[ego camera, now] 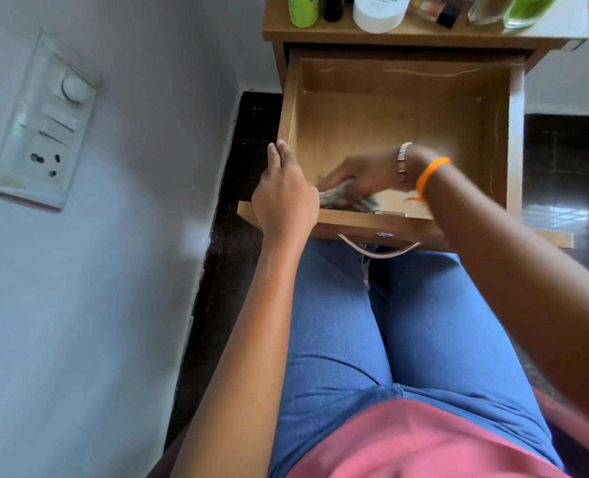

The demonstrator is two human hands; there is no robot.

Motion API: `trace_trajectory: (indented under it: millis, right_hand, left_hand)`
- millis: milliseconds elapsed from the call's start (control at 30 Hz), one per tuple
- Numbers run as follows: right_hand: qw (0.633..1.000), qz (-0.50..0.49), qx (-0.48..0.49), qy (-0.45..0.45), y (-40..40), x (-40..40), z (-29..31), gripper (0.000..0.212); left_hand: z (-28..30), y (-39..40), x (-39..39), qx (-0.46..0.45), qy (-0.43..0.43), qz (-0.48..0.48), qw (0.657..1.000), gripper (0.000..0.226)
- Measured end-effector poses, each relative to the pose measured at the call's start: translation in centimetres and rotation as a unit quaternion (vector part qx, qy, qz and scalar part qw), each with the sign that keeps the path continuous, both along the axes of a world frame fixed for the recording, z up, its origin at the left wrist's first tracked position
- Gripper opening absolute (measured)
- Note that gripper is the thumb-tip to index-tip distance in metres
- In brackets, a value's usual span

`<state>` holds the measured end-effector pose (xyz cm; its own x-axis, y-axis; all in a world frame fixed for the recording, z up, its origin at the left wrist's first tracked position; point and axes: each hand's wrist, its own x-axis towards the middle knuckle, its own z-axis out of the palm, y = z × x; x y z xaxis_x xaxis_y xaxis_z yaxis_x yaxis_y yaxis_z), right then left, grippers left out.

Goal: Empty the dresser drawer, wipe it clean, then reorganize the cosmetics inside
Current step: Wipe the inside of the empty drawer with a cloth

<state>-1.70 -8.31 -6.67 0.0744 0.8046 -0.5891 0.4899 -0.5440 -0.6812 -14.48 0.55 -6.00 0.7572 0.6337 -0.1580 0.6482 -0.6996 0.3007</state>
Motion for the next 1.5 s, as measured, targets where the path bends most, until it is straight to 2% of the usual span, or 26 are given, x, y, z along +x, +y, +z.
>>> trace_trajectory:
  millis: [133,200,267,367,400,467,533,600,667,800,900,967,1033,1100,1200,1300,1367,1500]
  right_hand:
    - [0.995,-0.06,0.075,0.023,0.7,-1.3,-0.9,0.047]
    - [0.995,-0.069,0.064,0.044,-1.9,-0.3,-0.4,0.053]
    - [0.998,-0.036,0.027,0.037,-4.4,1.6,0.5,0.056]
    - [0.999,-0.014,-0.015,0.047,-5.5,3.3,1.6,0.042]
    - [0.998,-0.021,-0.01,0.054,-4.9,2.7,2.1,0.032]
    - [0.997,-0.035,0.042,0.056,-2.1,0.6,2.0,0.032]
    - [0.993,-0.056,0.083,0.061,0.5,-1.5,1.5,0.042]
    - [0.992,-0.062,0.099,0.054,1.1,-2.2,1.3,0.046]
    - [0.993,-0.064,0.072,0.071,-0.6,-1.5,1.4,0.043]
    - [0.994,-0.095,0.002,0.054,-4.8,0.9,2.0,0.041]
    - [0.997,-0.065,-0.046,-0.023,-6.9,2.6,3.4,0.042]
    - [0.989,-0.052,-0.096,-0.1,-8.8,3.5,4.6,0.04]
    - [0.979,-0.064,-0.137,-0.135,-10.8,3.6,5.3,0.04]
    - [0.977,-0.075,-0.139,-0.145,-11.7,2.7,5.4,0.04]
    - [0.985,-0.101,-0.068,-0.123,-10.9,0.9,4.7,0.04]
    - [0.986,-0.132,-0.013,-0.104,-11.0,0.2,3.7,0.042]
    - [0.986,-0.129,-0.028,-0.105,-12.1,0.5,4.0,0.039]
    - [0.978,-0.082,-0.125,-0.145,-13.8,2.2,5.5,0.035]
  left_hand:
    - [-0.1,-0.1,0.0,-0.008,-0.034,0.028,0.999,0.057]
    - [-0.2,-0.1,-0.1,-0.006,-0.038,0.031,0.999,0.056]
    - [-0.3,0.1,-0.1,-0.006,-0.046,0.031,0.998,0.054]
    - [-0.7,0.2,-0.7,0.006,-0.07,0.012,0.997,0.048]
    - [-0.8,0.1,-1.0,0.015,-0.077,0.008,0.997,0.047]
    - [-1.2,-0.3,-1.6,0.024,-0.108,0.036,0.993,0.044]
    - [-1.2,-0.7,-2.0,0.004,-0.165,0.088,0.982,0.049]
    - [-1.0,-1.4,-1.9,-0.006,-0.184,0.102,0.978,0.066]
    - [-1.1,-2.0,-1.7,0.013,-0.159,0.072,0.984,0.071]
    - [-1.3,-3.8,-1.5,0.046,-0.121,0.003,0.992,0.066]
    - [-1.2,-4.8,-1.2,0.045,-0.106,-0.035,0.993,0.06]
    - [-1.1,-5.6,-0.9,0.04,-0.077,-0.073,0.994,0.054]
    - [-1.1,-6.6,-0.4,0.036,-0.054,-0.11,0.992,0.052]
    - [-1.1,-7.5,0.1,0.037,-0.035,-0.144,0.988,0.052]
    - [-1.0,-8.8,1.0,0.035,-0.025,-0.185,0.982,0.051]
    - [-1.0,-9.3,1.5,0.029,-0.023,-0.186,0.982,0.052]
    - [-1.1,-9.3,1.6,0.027,-0.021,-0.181,0.983,0.051]
    - [-1.2,-9.2,1.7,0.024,-0.009,-0.175,0.984,0.051]
